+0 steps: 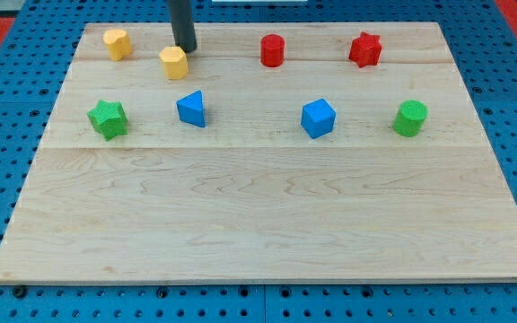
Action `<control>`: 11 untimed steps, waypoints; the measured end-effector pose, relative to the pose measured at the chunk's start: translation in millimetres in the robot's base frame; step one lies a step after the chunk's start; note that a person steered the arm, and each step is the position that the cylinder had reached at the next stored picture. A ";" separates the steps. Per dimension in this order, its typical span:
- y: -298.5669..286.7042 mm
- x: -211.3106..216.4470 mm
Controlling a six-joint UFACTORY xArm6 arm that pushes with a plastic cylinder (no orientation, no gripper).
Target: Slide the yellow heart towards the yellow hexagon
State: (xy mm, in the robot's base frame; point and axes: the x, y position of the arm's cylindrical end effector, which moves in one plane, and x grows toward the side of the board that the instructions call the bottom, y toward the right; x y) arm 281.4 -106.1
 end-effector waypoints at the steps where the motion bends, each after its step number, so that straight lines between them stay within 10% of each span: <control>1: -17.4 64.3; 4: 63.8 21.8; 6: -26.6 -71.3; 9: -196.5 -88.8; 11: -141.5 -65.7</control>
